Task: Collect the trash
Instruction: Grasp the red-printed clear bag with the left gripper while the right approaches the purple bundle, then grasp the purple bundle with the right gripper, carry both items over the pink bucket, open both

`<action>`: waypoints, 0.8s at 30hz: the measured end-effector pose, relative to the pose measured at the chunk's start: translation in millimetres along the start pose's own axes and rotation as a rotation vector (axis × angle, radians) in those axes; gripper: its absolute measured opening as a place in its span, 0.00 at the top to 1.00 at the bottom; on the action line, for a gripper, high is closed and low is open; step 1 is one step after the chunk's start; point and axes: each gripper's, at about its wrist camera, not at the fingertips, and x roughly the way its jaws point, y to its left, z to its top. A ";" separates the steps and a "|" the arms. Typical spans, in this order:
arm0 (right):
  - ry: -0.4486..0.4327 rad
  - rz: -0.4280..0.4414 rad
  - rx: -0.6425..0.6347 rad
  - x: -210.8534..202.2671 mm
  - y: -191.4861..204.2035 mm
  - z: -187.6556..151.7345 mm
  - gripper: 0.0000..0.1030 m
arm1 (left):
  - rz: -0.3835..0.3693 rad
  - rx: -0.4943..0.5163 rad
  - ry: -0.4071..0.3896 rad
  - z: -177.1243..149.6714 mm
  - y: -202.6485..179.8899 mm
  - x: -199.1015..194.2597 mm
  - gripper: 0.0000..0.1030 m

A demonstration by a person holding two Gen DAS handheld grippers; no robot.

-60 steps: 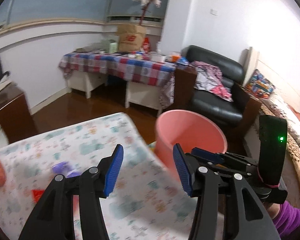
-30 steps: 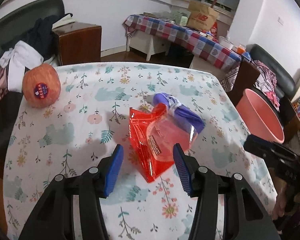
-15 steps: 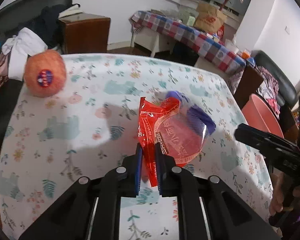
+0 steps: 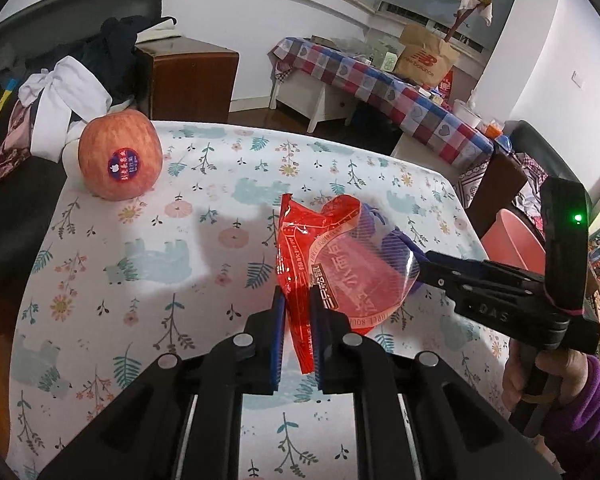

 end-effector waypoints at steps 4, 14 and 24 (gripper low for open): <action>-0.028 0.018 0.022 -9.5 -4.6 -1.8 0.86 | 0.000 0.006 0.000 0.1 -1.7 -0.6 0.90; -0.147 0.031 0.093 -58.0 -18.1 -13.9 0.88 | -0.025 0.037 -0.024 9.5 -21.3 -3.4 0.90; -0.274 -0.052 0.180 -110.0 -48.2 -30.9 0.88 | -0.079 0.119 -0.066 22.3 -69.2 -7.2 0.89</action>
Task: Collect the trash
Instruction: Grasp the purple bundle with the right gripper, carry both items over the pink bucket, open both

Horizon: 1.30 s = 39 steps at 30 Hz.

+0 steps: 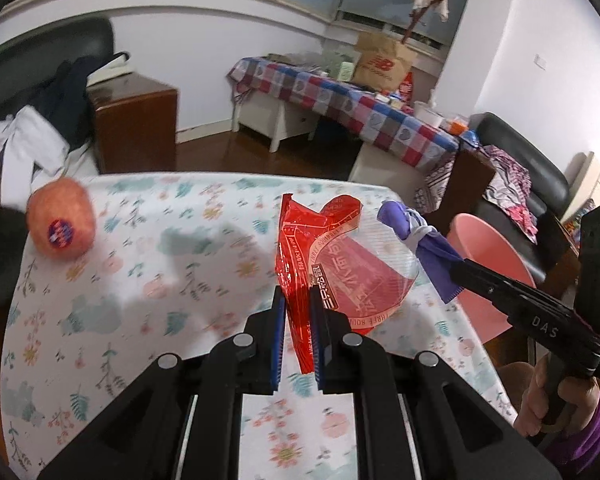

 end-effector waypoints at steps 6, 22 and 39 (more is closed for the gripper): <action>-0.059 -0.064 0.067 -26.2 -30.1 -2.0 0.88 | -0.040 0.061 -0.023 11.2 -33.1 1.9 0.90; -0.168 -0.200 0.208 -75.9 -101.3 -15.4 0.88 | -0.152 0.221 -0.029 25.1 -126.6 16.6 0.89; -0.245 -0.305 0.325 -112.1 -154.1 -34.1 0.88 | -0.232 0.369 -0.023 27.8 -213.0 40.8 0.89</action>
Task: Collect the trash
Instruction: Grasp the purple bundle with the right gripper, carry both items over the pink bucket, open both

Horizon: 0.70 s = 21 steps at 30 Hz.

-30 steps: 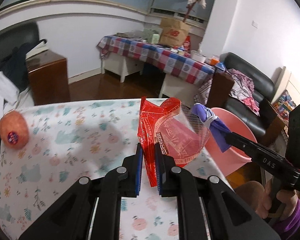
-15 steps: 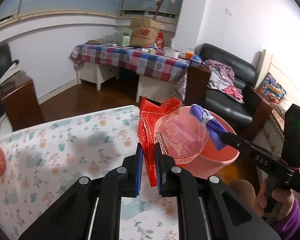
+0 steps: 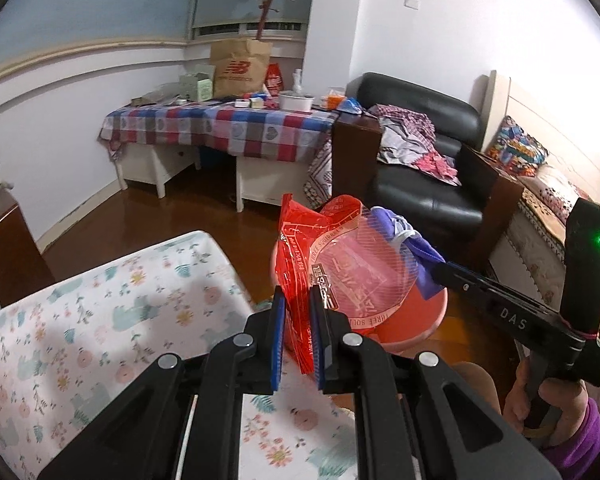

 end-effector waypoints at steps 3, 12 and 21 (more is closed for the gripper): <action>-0.003 -0.009 0.009 -1.2 -5.0 -0.5 0.88 | -0.009 0.019 0.007 2.4 -8.2 9.2 0.89; -0.004 -0.037 0.041 -0.5 -19.0 -2.0 0.88 | -0.032 0.073 0.028 5.8 -33.8 34.3 0.89; -0.001 -0.066 0.046 3.9 -24.2 -1.8 0.88 | -0.047 0.097 0.054 6.1 -49.1 55.7 0.89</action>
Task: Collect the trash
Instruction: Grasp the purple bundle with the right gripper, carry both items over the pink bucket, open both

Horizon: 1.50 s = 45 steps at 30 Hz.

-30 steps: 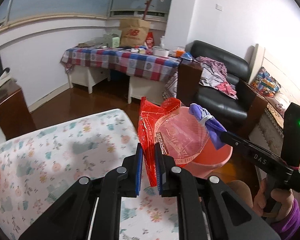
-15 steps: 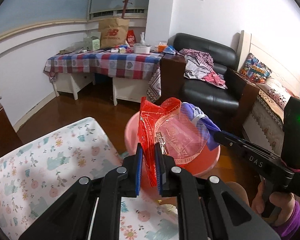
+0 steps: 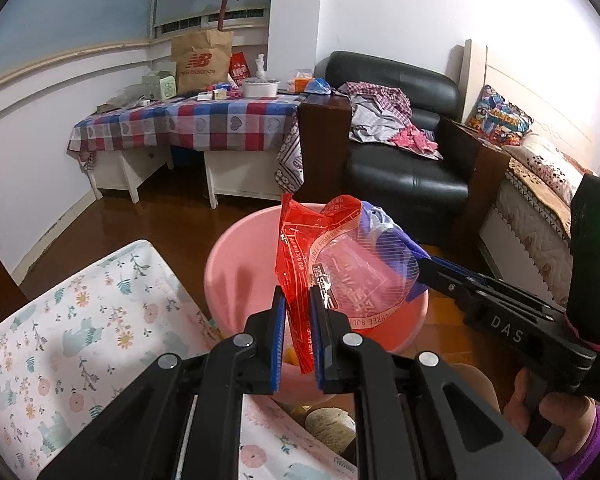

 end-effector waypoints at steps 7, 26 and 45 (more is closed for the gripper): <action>0.010 -0.014 0.007 5.7 -4.5 -0.5 0.88 | 0.001 0.008 0.026 -0.3 -4.1 15.2 0.89; 0.044 -0.044 0.017 24.9 -5.6 -2.9 0.88 | 0.017 0.024 0.080 -1.2 -6.8 46.9 0.89; 0.057 -0.050 0.017 31.1 -5.1 -4.2 0.88 | 0.016 0.022 0.093 -7.5 -5.1 57.7 0.89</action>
